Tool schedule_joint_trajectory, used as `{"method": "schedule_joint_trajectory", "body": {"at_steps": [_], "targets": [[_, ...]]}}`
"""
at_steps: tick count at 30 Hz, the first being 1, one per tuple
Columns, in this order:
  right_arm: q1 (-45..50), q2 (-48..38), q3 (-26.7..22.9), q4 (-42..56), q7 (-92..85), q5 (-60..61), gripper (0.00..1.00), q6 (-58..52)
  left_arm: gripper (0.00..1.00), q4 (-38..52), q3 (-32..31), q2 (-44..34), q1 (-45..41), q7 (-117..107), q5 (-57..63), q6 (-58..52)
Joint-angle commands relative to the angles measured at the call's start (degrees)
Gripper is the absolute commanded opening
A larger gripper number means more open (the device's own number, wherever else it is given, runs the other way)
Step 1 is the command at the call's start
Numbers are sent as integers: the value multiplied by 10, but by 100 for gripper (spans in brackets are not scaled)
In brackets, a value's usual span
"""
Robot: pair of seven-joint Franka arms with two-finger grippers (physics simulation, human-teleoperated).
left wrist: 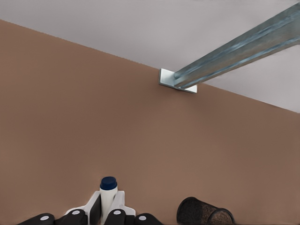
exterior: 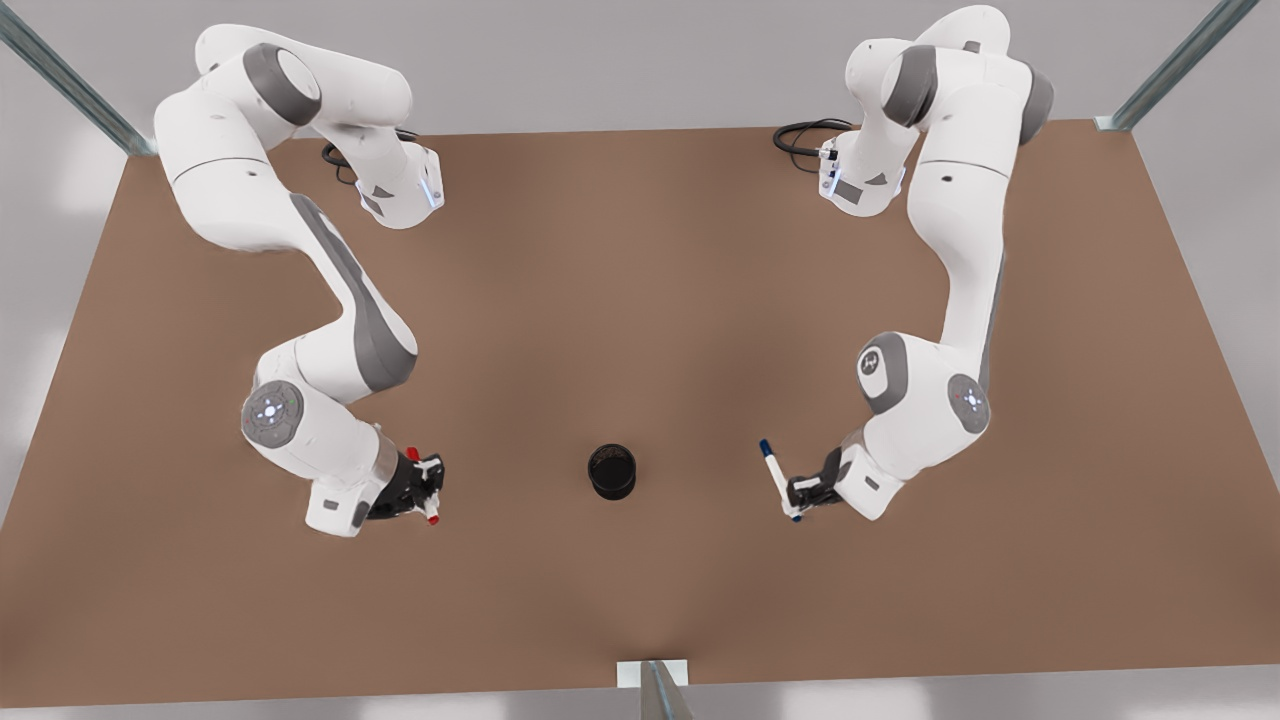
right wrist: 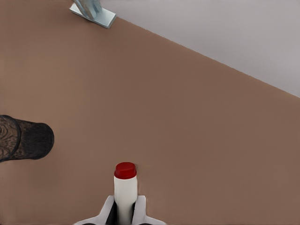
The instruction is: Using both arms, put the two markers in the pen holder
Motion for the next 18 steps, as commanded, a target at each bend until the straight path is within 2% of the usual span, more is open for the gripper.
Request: {"method": "schedule_joint_trajectory", "body": {"at_steps": [1,3,5,11,16,18], "targets": [[21,-1,5,10,202,-15,24,-15,21,7,-9,0,-4,-22,-21,23],[24,-1,3,14,206,-15,24,-14,21,18,-18,4,-4,-22,-48,49],[24,1,1,13,204,-15,24,-14,21,20,-42,13,-8,-48,-56,123],[24,1,1,13,205,-15,24,-14,21,89,-45,86,-113,-144,-55,384],[24,1,1,11,204,-15,24,-14,21,94,-44,102,-137,-140,-42,421],[24,0,1,10,204,-15,24,-14,21,68,-44,96,-145,-139,-42,421]]}}
